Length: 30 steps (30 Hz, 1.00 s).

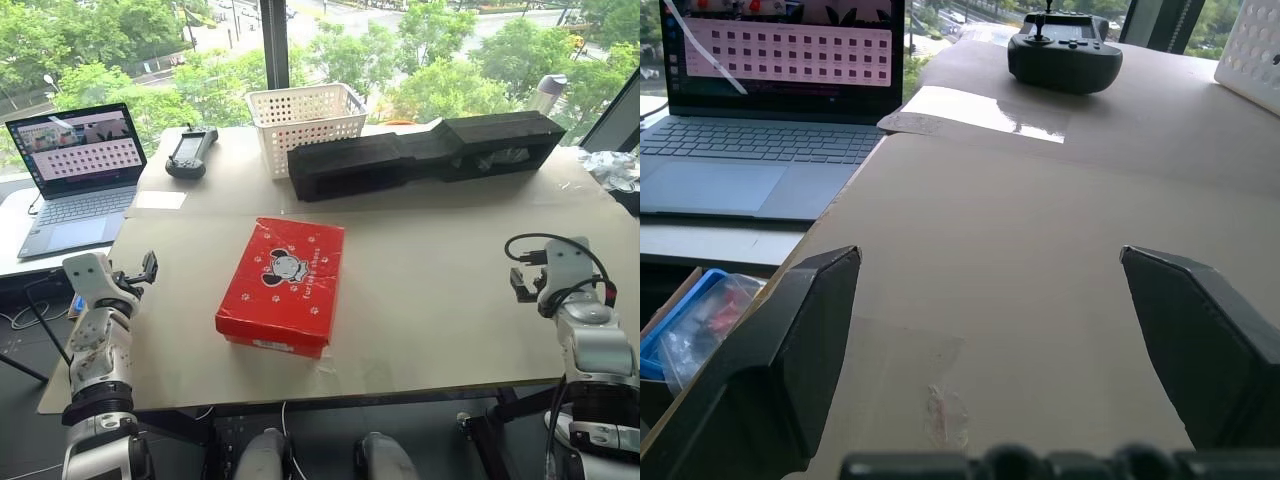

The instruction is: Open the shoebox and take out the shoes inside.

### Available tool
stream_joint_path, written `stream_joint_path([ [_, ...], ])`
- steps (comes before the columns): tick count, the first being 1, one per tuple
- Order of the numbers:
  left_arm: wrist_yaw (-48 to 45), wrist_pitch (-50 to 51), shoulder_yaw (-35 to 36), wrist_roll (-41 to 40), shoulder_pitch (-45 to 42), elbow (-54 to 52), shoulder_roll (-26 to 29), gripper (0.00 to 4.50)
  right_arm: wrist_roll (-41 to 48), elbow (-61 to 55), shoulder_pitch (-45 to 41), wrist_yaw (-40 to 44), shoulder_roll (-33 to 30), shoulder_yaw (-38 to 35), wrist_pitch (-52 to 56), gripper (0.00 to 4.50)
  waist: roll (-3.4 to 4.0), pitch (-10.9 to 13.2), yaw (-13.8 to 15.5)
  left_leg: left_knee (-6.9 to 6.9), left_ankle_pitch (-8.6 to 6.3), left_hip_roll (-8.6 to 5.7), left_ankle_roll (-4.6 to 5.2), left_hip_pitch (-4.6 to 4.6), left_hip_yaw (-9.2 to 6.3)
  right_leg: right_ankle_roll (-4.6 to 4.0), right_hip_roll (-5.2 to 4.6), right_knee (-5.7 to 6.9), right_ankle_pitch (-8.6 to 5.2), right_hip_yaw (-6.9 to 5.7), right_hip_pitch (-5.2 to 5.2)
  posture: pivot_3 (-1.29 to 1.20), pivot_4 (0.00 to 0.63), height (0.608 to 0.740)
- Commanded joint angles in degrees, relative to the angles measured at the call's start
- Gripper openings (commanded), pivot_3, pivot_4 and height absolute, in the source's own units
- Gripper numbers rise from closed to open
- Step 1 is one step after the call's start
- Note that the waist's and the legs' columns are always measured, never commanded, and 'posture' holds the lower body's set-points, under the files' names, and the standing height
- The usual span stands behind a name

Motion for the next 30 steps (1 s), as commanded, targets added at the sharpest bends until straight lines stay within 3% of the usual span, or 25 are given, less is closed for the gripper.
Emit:
stream_joint_path([
  [1, -1.0, -0.7, 0.4, -0.6, -1.5, 0.0, 0.4, 4.48, -0.3, -0.7, -1.2, -0.5, -0.7, -1.0, -2.2, 4.50, 0.00, 0.0, 0.0, 0.00, 0.00, 0.00, 0.00, 0.00, 0.00, 0.00, 0.00, 0.00, 0.00, 0.00, 0.00, 0.00, 0.150, 0.733],
  [4, -4.4, -0.7, -1.3, 0.1, -2.9, 2.3, 1.2, 4.48, -0.3, -0.1, -1.9, 0.0, -1.0, -0.7, -2.2, 4.50, 0.00, 0.0, 0.0, 0.00, 0.00, -0.01, 0.00, 0.00, 0.00, 0.00, 0.01, 0.01, 0.00, -0.01, 0.00, 0.00, 0.150, 0.733],
  [7, -14.8, 0.1, -5.6, 0.8, -3.8, 2.0, 3.7, 4.48, 1.4, -1.2, -2.5, 4.9, -2.1, 0.9, -1.0, 4.50, 0.00, 0.0, 0.0, 0.00, 0.00, -0.01, 0.00, 0.00, 0.01, 0.00, 0.02, 0.00, 0.00, -0.02, 0.00, 0.00, 0.150, 0.733],
  [12, -34.5, -2.6, -14.1, 4.2, -2.2, -0.1, 12.1, 4.48, 8.1, -9.7, -1.1, 23.7, -7.3, 6.8, 2.3, 4.50, 0.01, 0.0, -0.3, -0.02, 0.00, 0.03, 0.00, -0.02, 0.02, -0.06, 0.05, -0.03, -0.03, -0.01, -0.05, 0.00, 0.150, 0.733],
  [15, -46.4, -4.9, -17.8, 4.7, -0.9, -2.2, 17.2, 3.77, 13.7, -14.9, -0.7, 33.8, -10.3, 9.2, 4.6, 3.82, 0.01, 0.0, -0.5, -0.07, -0.01, 0.11, 0.00, -0.01, 0.01, -0.18, 0.04, -0.04, -0.10, -0.01, -0.08, 0.00, 0.150, 0.733],
  [19, -58.9, -4.2, -22.8, 5.3, -2.3, -4.1, 21.9, 2.33, 19.3, -22.2, -0.9, 48.2, -12.0, 17.2, 2.8, 2.44, 0.02, 0.0, -0.1, -0.12, -0.15, 0.21, -0.23, -0.04, 0.00, -0.63, 0.00, -0.04, -0.35, -0.04, -0.16, 0.00, 0.150, 0.733],
  [25, -62.7, -6.8, -26.6, 9.0, -6.2, -0.2, 22.1, 0.27, 16.3, -21.8, -5.7, 50.4, -8.2, 26.9, 1.8, 0.47, 0.02, 0.0, 0.1, -0.03, -0.21, 0.19, -0.35, -0.09, -0.01, -0.72, -0.14, -0.03, -0.40, -0.24, -0.19, 0.00, 0.150, 0.733],
  [26, -62.4, -7.7, -27.2, 9.9, -7.2, 1.0, 21.4, 0.04, 14.7, -20.6, -7.5, 48.7, -5.9, 29.0, 1.9, 0.12, 0.02, 0.0, 0.1, 0.00, -0.21, 0.20, -0.35, -0.12, -0.01, -0.72, -0.18, -0.03, -0.39, -0.33, -0.20, 0.00, 0.150, 0.733],
  [30, -60.6, -10.8, -29.4, 13.0, -9.1, 2.8, 18.4, 0.01, 8.7, -16.7, -10.4, 45.3, -2.2, 34.2, 0.8, 0.03, 0.02, 0.0, 0.2, 0.07, -0.14, 0.20, -0.24, -0.15, -0.01, -0.72, -0.21, 0.03, -0.38, -0.52, -0.22, 0.00, 0.150, 0.733],
])
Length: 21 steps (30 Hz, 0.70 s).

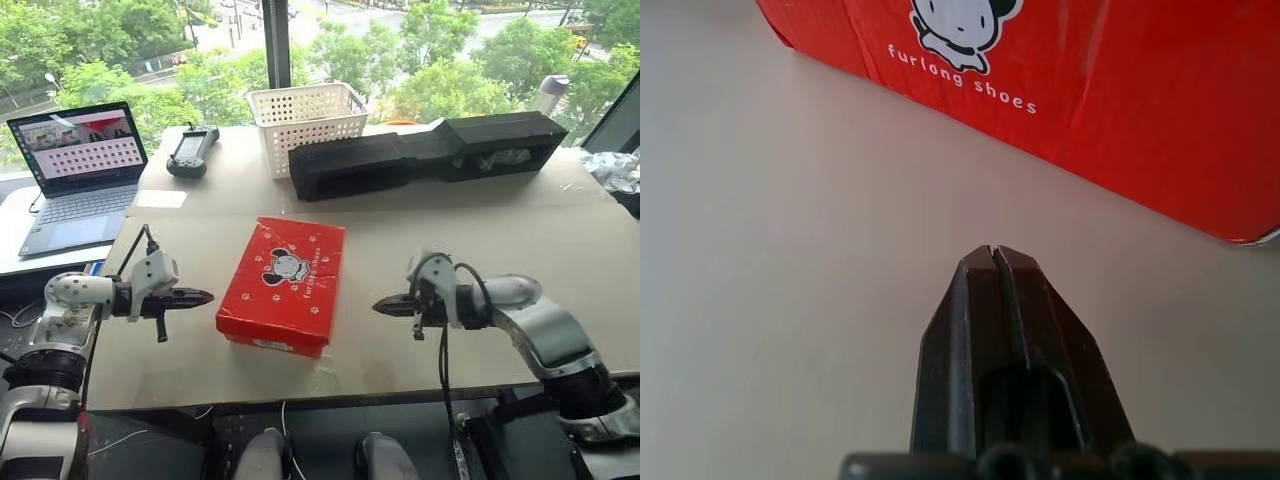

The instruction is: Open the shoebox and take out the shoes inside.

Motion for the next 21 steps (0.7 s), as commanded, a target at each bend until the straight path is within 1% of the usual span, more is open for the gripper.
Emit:
stream_joint_path([
  [1, 1.5, -2.5, -1.7, 1.7, -1.6, -0.1, -2.6, 0.01, -4.8, 2.6, -1.7, -2.9, 1.6, 2.9, -2.0, 0.03, 0.00, 0.0, 0.2, 0.00, 0.02, -0.01, 0.03, -0.03, 0.00, 0.01, 0.00, -0.01, 0.00, -0.05, -0.01, 0.00, 0.150, 0.733],
  [3, 2.1, -1.9, -2.8, 1.9, -2.3, -2.4, -5.2, 0.01, -5.7, 4.3, -2.7, -4.7, 3.3, 2.9, -1.5, 0.03, 0.00, 0.0, 0.4, 0.00, 0.14, -0.02, 0.24, -0.07, 0.00, 0.13, 0.00, -0.01, 0.05, -0.11, 0.00, 0.00, 0.150, 0.733],
  [4, 2.1, -1.7, -3.5, 2.0, -2.3, -3.8, -6.4, 0.01, -6.0, 4.9, -3.0, -5.2, 3.8, 2.8, -1.5, 0.03, 0.00, 0.0, 0.5, 0.00, 0.15, -0.04, 0.26, -0.13, 0.01, 0.37, 0.00, -0.02, 0.19, -0.13, -0.03, 0.00, 0.150, 0.733],
  [8, 3.0, -0.1, -7.0, 2.5, -3.1, -9.5, -12.1, 0.01, -7.3, 7.3, -3.9, -6.8, 4.4, 2.0, -1.9, 0.03, 0.00, 0.0, 0.7, 0.03, 0.17, -0.04, 0.28, -0.19, 0.00, 0.42, 0.07, 0.01, 0.22, -0.17, -0.03, 0.00, 0.150, 0.733],
  [12, 3.7, 2.1, -8.8, 2.2, -3.7, -12.8, -16.1, 0.01, -8.4, 9.3, -4.5, -7.5, 3.8, 0.9, -2.2, 0.03, 0.00, 0.0, 1.0, 0.18, 0.17, -0.03, 0.28, -0.18, -0.01, 0.45, 0.09, 0.04, 0.24, -0.20, 0.04, 0.00, 0.150, 0.733],
  [14, 4.7, 2.3, -10.3, 3.0, -4.8, -13.0, -19.2, 0.01, -9.0, 10.7, -4.6, -7.4, 2.6, -0.5, -2.7, 0.03, -0.01, 0.0, 1.0, 0.27, 0.17, -0.02, 0.28, -0.18, -0.02, 0.46, 0.10, 0.09, 0.25, -0.20, 0.05, 0.00, 0.150, 0.733],
  [17, 6.5, 1.2, -12.7, 4.9, -6.6, -10.8, -24.1, 0.01, -8.9, 11.6, -3.7, -6.1, -1.2, -3.1, -2.9, 0.03, 0.02, 0.0, 1.5, 0.35, 0.17, -0.05, 0.29, -0.18, -0.03, 0.48, 0.10, 0.15, 0.25, -0.20, 0.08, 0.00, 0.150, 0.733],
  [21, 7.8, 0.0, -13.4, 6.5, -8.8, -6.2, -27.7, 0.01, -8.7, 10.7, -1.6, -5.2, -4.0, -5.3, -3.5, 0.03, 0.01, 0.0, 1.5, 0.40, 0.17, -0.03, 0.30, -0.18, -0.03, 0.49, 0.11, 0.10, 0.26, -0.20, 0.11, 0.00, 0.150, 0.733],
])
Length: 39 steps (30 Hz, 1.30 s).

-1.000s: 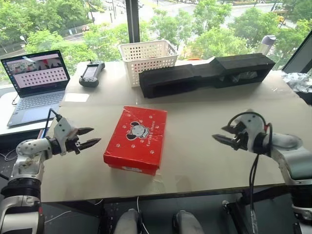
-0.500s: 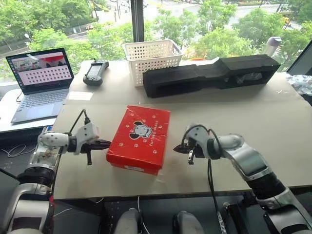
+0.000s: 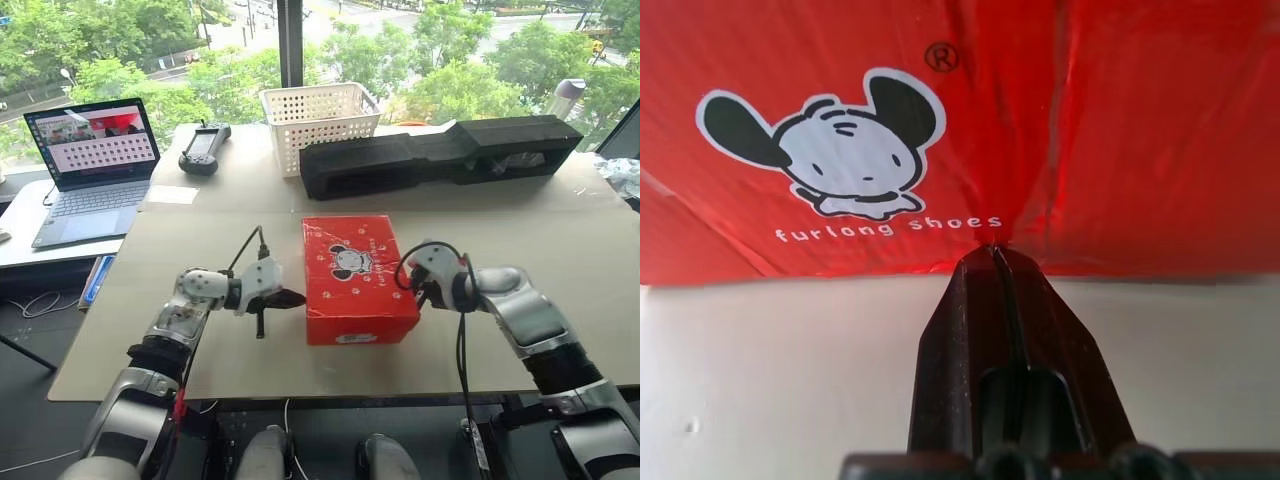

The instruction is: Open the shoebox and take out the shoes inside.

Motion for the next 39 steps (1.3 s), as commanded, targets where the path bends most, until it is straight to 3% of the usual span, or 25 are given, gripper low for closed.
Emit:
stream_joint_path([
  [1, 1.1, -3.1, -1.8, 0.0, -4.0, 2.5, -4.7, 0.01, 0.7, -2.3, 1.1, 0.4, -0.8, -2.7, -2.1, 0.03, -0.01, 0.0, -0.1, 0.00, 0.00, 0.00, 0.00, 0.00, 0.00, 0.00, 0.01, 0.01, 0.00, 0.00, 0.00, 0.00, 0.150, 0.733],
  [9, 2.7, -6.7, -2.1, 2.6, -7.7, 10.2, -7.9, 0.01, 1.2, -2.7, 3.7, 2.2, -2.5, -4.6, -1.9, 0.03, -0.01, 0.0, -0.1, 0.05, 0.01, 0.03, 0.01, 0.01, -0.02, 0.01, 0.08, 0.04, 0.01, 0.03, 0.01, 0.00, 0.150, 0.733],
  [16, 0.5, -2.6, 1.3, -0.2, -4.3, 4.1, -1.9, 0.01, 1.8, 3.7, 2.4, 3.6, -0.7, -5.5, -4.8, 0.03, -0.01, 0.0, -0.6, 0.10, 0.01, 0.08, 0.01, 0.01, -0.03, 0.03, 0.11, 0.04, 0.02, 0.03, 0.02, 0.00, 0.150, 0.733],
  [23, -0.5, 5.8, 6.3, -4.8, 4.8, -10.5, 8.2, 0.01, -0.4, 9.5, -0.1, 3.8, -0.6, -4.5, -8.4, 0.03, 0.01, 0.0, -1.6, 0.08, 0.01, 0.11, 0.01, 0.07, -0.04, 0.01, 0.09, 0.10, 0.01, 0.05, 0.01, 0.00, 0.150, 0.733],
  [27, -0.6, 15.3, 13.0, -12.1, 10.8, -20.8, 14.4, 0.01, -1.4, 13.7, -2.2, 3.2, 0.0, -4.4, -10.7, 0.03, 0.03, 0.0, -1.7, 0.08, 0.00, 0.12, -0.01, 0.09, -0.04, 0.00, 0.04, 0.11, 0.01, 0.05, 0.01, 0.00, 0.150, 0.733],
  [30, 1.1, 28.4, 20.3, -24.7, 20.3, -38.4, 17.7, 0.01, -1.1, 15.7, -3.2, 5.0, 0.2, -4.2, -12.4, 0.03, 0.06, 0.1, -2.0, 0.05, -0.02, 0.12, -0.03, 0.09, -0.04, -0.05, 0.01, 0.09, -0.01, 0.07, -0.02, 0.00, 0.150, 0.733],
  [35, 7.3, 37.2, 25.6, -33.9, 34.7, -55.7, 17.9, 0.01, -0.7, 17.0, -4.0, 7.9, 0.7, -4.1, -13.8, 0.03, 0.08, 0.1, -1.7, -0.21, -0.03, 0.08, -0.05, 0.20, -0.04, -0.04, -0.12, -0.09, -0.02, 0.13, 0.07, 0.00, 0.150, 0.733],
  [39, 10.9, 36.6, 25.6, -33.8, 40.8, -60.5, 16.8, 0.01, 0.4, 18.8, -5.4, 9.3, 1.8, -5.0, -13.6, 0.03, 0.10, 0.1, -1.5, -0.22, -0.15, 0.09, -0.40, 0.27, -0.04, -0.42, -0.06, -0.03, -0.21, 0.09, 0.08, 0.00, 0.150, 0.733],
])
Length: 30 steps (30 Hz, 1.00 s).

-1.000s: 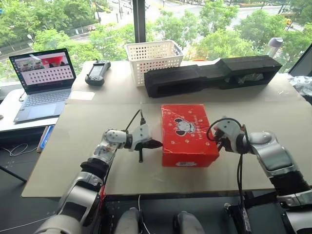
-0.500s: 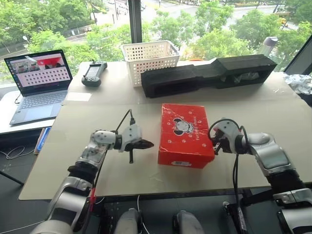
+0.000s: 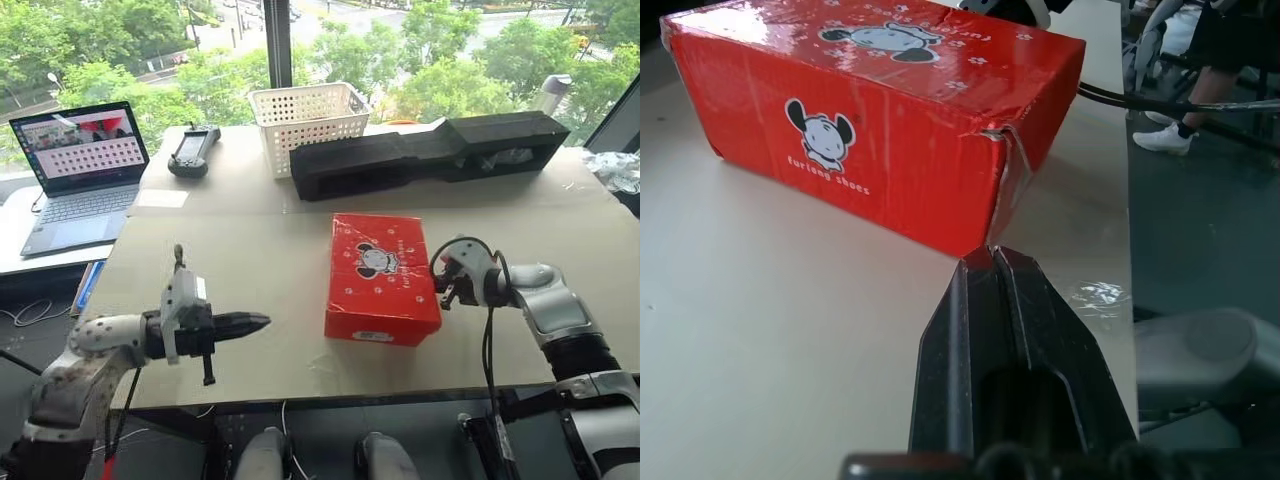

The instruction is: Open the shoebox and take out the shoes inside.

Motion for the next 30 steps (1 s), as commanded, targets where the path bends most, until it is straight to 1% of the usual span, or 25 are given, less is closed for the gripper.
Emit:
stream_joint_path([
  [1, 3.2, -1.0, 0.7, -0.5, 3.3, -5.1, -0.7, 0.01, 2.6, 0.9, -2.4, 2.0, 0.8, -2.2, -0.3, 0.03, 0.01, 0.0, 0.0, 0.00, -0.02, -0.01, -0.05, 0.01, 0.01, -0.03, 0.00, 0.01, 0.02, 0.02, 0.02, 0.00, 0.150, 0.733],
  [6, 4.4, -4.4, -1.4, 2.3, 7.8, -7.4, -0.7, 0.01, 7.4, -0.9, -4.3, 6.3, 0.9, -4.3, 4.0, 0.03, 0.03, 0.0, 0.0, 0.00, -0.02, -0.01, -0.14, 0.04, 0.02, -0.08, 0.00, 0.01, 0.09, 0.01, -0.01, 0.00, 0.150, 0.733],
  [10, 4.4, -6.4, -2.5, 3.8, 10.2, -8.4, -0.2, 0.01, 10.1, -1.7, -5.6, 7.0, 1.3, -6.0, 6.8, 0.03, 0.04, 0.0, -0.2, -0.04, -0.03, 0.01, -0.15, 0.03, 0.02, -0.11, 0.02, 0.00, 0.08, 0.04, -0.04, 0.00, 0.150, 0.733],
  [18, 7.3, -6.4, -4.6, 4.2, 10.2, -9.7, -0.6, 0.01, 15.3, -4.5, -8.5, 7.8, 2.4, -8.0, 12.9, 0.03, 0.07, 0.0, -0.2, -0.13, -0.03, 0.01, -0.16, 0.03, 0.03, -0.14, 0.00, -0.03, 0.08, 0.11, -0.10, 0.00, 0.150, 0.733],
  [23, 9.4, -5.0, -5.2, 3.5, 9.9, -12.0, -0.2, 0.01, 15.0, -7.7, -9.9, 8.4, 1.6, -6.5, 14.4, 0.03, 0.08, 0.0, -0.1, -0.17, -0.04, 0.00, -0.16, 0.01, 0.04, -0.13, -0.02, -0.06, 0.08, 0.11, -0.12, 0.00, 0.150, 0.733],
  [25, 10.2, -4.3, -5.6, 3.3, 9.3, -12.4, -0.2, 0.01, 14.4, -11.4, -11.5, 8.4, 0.9, -5.0, 15.6, 0.03, 0.11, 0.1, -0.1, -0.18, -0.04, 0.00, -0.16, 0.01, 0.04, -0.14, -0.03, -0.08, 0.07, 0.10, -0.11, 0.00, 0.150, 0.733],
  [27, 10.9, -3.8, -6.0, 3.1, 8.6, -12.6, -0.3, 0.01, 14.9, -16.1, -14.3, 7.9, 0.9, -3.8, 18.3, 0.03, 0.29, 0.2, -0.1, -0.18, -0.04, 0.00, -0.17, -0.02, 0.05, -0.14, -0.05, -0.08, 0.07, 0.10, -0.15, 0.00, 0.150, 0.733],
  [30, 11.3, -3.5, -6.5, 3.0, 7.8, -12.2, -0.2, 0.01, 16.5, -22.0, -18.0, 6.8, 2.0, -2.8, 22.0, 0.03, 0.38, 0.2, -0.2, -0.20, -0.04, 0.00, -0.17, -0.04, 0.07, -0.14, -0.07, -0.05, 0.09, 0.10, -0.24, 0.00, 0.150, 0.733],
])
